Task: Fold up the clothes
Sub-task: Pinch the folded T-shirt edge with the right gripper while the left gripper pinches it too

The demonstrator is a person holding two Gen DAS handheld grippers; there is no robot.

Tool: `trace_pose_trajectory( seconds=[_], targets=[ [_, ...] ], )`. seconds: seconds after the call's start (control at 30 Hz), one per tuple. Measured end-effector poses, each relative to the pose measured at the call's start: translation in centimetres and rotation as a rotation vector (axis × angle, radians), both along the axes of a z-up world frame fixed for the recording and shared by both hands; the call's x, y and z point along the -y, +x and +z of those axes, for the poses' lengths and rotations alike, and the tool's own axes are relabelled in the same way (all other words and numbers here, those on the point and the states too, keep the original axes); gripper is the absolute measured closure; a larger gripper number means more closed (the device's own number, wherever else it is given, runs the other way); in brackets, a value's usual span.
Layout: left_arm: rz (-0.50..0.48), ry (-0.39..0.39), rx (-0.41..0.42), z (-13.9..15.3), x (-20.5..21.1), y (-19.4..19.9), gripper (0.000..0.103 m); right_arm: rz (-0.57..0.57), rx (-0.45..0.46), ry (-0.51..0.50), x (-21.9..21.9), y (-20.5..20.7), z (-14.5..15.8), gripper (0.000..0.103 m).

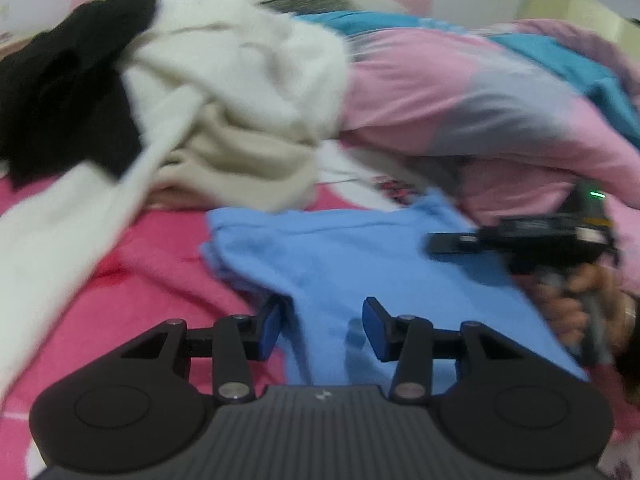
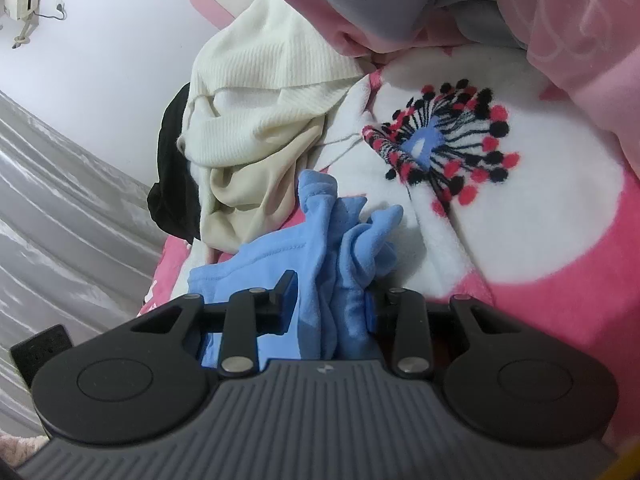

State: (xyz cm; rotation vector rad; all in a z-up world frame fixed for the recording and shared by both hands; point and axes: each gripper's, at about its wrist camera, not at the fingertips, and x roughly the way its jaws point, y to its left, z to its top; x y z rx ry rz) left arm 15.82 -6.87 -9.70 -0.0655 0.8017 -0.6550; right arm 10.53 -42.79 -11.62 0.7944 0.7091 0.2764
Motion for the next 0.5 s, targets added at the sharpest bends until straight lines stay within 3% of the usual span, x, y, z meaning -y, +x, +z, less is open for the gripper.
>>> trace_pose_trajectory(
  seconds=[0.13,0.5],
  targets=[
    [0.032,-0.029,-0.065,-1.1,-1.1,1.4,0.058,0.007,0.003,0.001,0.1,-0.2,0.0,0.072],
    [-0.003,-0.144,-0.058,-2.5,0.9,5.2,0.057,0.027,0.011,0.016,0.4,1.1,-0.4,0.073]
  ],
)
